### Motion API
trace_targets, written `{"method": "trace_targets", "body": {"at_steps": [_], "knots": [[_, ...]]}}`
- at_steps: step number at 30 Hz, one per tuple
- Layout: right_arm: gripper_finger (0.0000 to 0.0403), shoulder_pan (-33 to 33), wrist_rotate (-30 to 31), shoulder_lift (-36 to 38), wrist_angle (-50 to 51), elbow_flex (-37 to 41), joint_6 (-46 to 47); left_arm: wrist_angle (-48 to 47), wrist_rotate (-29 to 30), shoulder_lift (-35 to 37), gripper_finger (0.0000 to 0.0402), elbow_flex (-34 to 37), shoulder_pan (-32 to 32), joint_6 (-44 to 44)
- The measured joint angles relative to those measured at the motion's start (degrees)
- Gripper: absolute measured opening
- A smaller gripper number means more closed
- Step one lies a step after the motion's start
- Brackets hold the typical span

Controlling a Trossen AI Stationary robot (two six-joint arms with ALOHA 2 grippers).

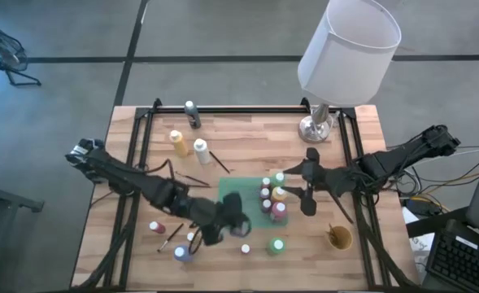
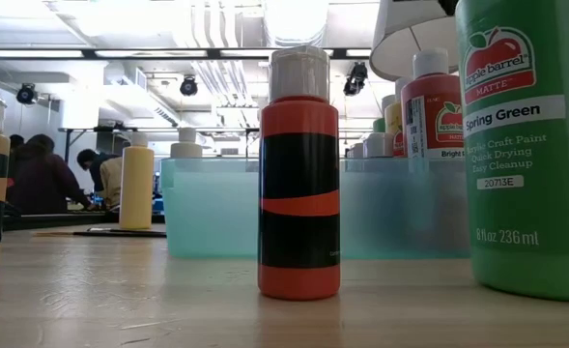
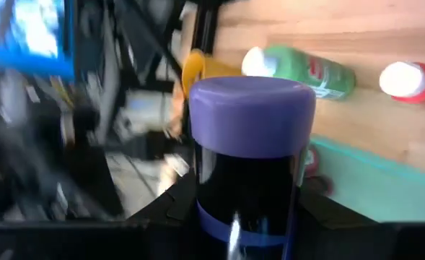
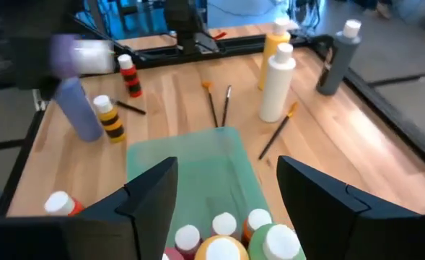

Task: Pick & Place Paint Supplies
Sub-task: Put the purple paint bottle into the green bin

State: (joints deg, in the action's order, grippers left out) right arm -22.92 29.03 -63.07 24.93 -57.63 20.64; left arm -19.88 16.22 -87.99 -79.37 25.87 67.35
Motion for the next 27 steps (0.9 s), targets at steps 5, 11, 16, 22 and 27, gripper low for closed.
{"method": "trace_targets", "body": {"at_steps": [5,11,16,22,27], "knots": [[0.0242,3.66,-7.08,-0.38,-2.02,0.04,1.95,2.35,1.45,-2.15,0.0126,0.02,3.52,14.57],[0.0241,5.08,-17.51,-1.62,-8.02,0.11,1.67,7.29,11.15,-5.21,0.0126,0.02,5.74,28.86],[0.0222,5.11,-19.69,-1.6,-9.31,0.11,1.42,12.99,22.29,-8.32,0.0126,0.0,5.85,38.97],[0.0217,6.11,-22.96,-1.55,-9.71,0.11,1.29,17.4,28.42,-12.26,0.0126,0.0,5.69,49.55],[0.0233,7.2,-24.04,-1.55,-10.5,0.13,4.93,23.61,32.92,-14.78,0.0126,-0.11,5.49,58.02]]}}
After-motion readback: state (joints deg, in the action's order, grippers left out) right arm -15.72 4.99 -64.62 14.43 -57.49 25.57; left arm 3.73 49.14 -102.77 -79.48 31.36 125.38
